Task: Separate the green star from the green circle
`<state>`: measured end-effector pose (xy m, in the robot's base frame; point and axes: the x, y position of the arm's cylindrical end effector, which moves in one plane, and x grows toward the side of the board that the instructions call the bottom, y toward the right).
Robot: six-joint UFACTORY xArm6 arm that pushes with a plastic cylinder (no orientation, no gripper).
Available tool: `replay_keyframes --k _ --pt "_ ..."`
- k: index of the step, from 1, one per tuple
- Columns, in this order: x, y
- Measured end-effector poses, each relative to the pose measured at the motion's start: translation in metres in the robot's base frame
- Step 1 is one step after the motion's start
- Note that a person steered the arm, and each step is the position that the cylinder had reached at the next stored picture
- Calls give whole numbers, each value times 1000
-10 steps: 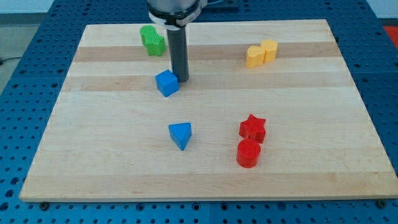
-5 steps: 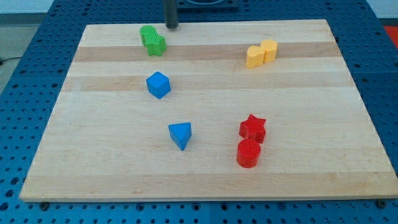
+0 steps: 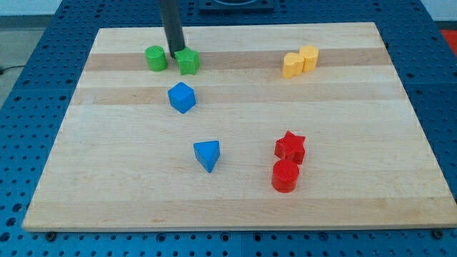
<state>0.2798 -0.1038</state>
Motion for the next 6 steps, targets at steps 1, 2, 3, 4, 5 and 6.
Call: replay_keyframes --k 1,2,3,4,5,6 --pt "8 36" --pt "-16 -29" --pt "14 -45" --pt "32 -8" --pt "32 68" --pt "22 102"
